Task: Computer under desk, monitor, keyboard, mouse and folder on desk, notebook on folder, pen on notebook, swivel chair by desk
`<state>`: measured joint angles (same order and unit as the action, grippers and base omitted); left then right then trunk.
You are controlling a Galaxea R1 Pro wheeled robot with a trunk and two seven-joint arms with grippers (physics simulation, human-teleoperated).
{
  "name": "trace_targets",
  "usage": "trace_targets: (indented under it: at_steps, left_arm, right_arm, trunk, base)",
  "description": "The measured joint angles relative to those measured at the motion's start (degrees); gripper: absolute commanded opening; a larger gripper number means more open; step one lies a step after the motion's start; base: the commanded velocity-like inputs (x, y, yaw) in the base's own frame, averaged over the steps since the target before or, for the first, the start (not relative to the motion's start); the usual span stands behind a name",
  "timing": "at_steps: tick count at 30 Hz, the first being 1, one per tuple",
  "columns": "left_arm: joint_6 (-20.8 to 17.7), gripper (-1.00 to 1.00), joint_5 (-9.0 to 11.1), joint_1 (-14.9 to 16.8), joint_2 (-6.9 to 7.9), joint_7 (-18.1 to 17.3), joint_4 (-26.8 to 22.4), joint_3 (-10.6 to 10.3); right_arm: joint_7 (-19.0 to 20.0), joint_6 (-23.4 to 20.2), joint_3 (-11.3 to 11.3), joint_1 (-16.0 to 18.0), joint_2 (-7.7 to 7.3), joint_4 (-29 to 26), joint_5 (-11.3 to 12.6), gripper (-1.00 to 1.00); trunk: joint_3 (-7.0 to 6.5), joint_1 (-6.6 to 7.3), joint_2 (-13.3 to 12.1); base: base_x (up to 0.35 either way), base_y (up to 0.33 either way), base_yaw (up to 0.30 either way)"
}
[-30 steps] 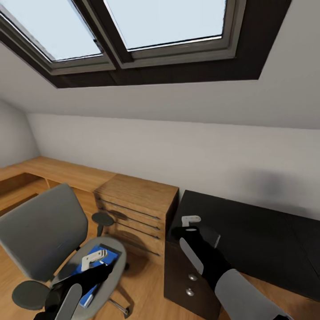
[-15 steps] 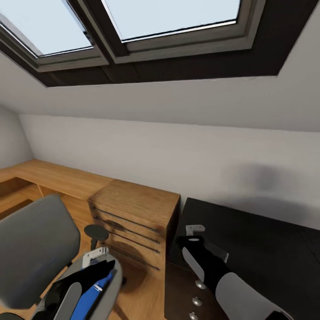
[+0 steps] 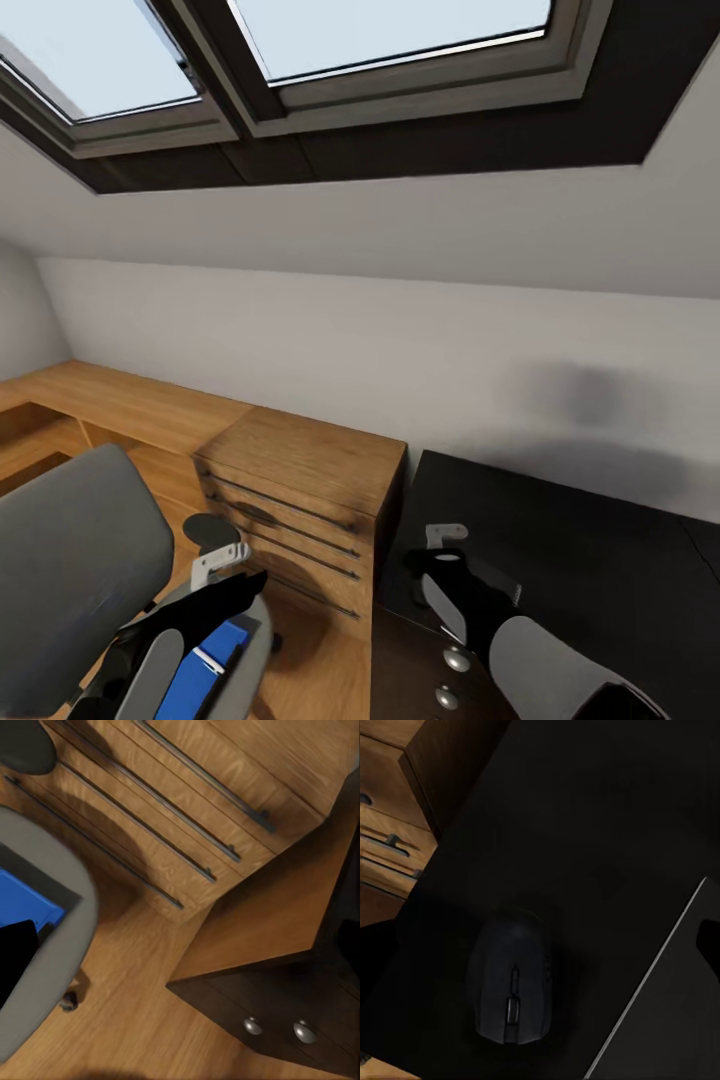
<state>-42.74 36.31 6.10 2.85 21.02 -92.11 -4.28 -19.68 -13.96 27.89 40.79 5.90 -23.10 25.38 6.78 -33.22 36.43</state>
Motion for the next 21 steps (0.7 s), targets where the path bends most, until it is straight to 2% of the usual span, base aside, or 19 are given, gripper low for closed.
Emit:
trace_targets:
  at_steps: [6,21]
  left_arm:
    - [0.1,1.0,0.8,0.0,0.0,0.1,-0.3,0.0]
    - [0.1,1.0,0.9,0.0,0.0,0.1,-0.4,0.0]
  right_arm:
    - [1.5,0.3,-0.1,0.1,-0.22,0.5,-0.2,1.0]
    - [2.4,1.1,-0.2,0.1,-0.02,0.5,0.1,1.0]
  trunk:
    - [1.08,-1.32,2.4]
    - [3.79,-4.62,8.4]
  base:
    - [0.0,0.0,0.0]
    - [0.0,0.0,0.0]
